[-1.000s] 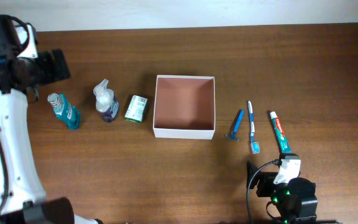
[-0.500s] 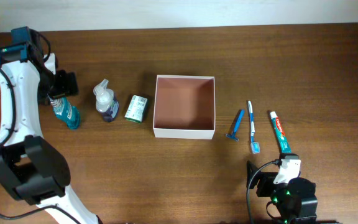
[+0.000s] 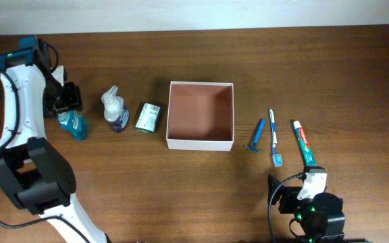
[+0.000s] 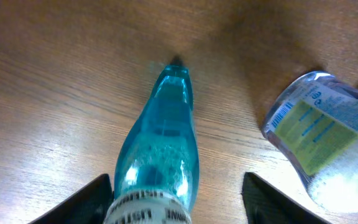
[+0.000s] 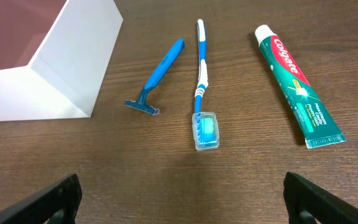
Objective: Pack container
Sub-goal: 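Lift the mouthwash bottle and lower it into the box's back corner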
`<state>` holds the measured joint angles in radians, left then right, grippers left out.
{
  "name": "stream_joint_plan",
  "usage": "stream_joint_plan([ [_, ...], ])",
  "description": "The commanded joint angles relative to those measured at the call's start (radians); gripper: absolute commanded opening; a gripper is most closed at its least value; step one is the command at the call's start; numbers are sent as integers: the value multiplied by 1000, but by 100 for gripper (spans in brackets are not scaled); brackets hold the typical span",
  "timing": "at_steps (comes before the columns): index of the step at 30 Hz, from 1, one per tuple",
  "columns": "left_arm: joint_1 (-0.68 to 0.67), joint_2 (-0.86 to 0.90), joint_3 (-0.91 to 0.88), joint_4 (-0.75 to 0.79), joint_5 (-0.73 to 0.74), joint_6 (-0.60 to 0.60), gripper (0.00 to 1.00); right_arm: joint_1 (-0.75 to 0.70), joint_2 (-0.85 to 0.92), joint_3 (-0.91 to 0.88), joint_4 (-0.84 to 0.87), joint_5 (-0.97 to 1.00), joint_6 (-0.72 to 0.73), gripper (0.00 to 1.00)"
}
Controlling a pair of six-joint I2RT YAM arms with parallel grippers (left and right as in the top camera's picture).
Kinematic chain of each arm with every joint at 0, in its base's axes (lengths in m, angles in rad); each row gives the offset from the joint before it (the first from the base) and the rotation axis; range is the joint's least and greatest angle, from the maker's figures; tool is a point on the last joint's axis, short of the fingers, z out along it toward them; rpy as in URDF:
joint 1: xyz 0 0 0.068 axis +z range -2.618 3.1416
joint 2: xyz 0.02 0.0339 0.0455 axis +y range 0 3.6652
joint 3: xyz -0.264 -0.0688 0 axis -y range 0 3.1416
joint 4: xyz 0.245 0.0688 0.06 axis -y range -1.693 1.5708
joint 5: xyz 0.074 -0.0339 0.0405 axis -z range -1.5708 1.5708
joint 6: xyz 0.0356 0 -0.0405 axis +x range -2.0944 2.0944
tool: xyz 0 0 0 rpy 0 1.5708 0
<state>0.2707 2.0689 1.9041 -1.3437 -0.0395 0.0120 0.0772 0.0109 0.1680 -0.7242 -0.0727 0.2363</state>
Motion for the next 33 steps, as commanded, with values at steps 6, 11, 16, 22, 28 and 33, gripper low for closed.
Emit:
stream_joint_plan([
  [6,13,53,20,-38,-10,4,17,-6,-6,-5,3,-3,8,99],
  [11,15,50,338,-253,37,4,6,-6,-6,-5,3,-2,8,99],
  [16,-48,-14,776,-344,243,5,7,-6,-6,-5,3,-3,8,99],
  [22,-278,-98,864,-344,254,4,7,-6,-6,-5,3,-3,8,99],
  [28,-565,-35,665,-227,253,-54,8,-6,-6,-5,3,-2,8,99],
  [33,-694,69,479,8,253,-143,8,-6,-6,-5,3,-2,8,99],
])
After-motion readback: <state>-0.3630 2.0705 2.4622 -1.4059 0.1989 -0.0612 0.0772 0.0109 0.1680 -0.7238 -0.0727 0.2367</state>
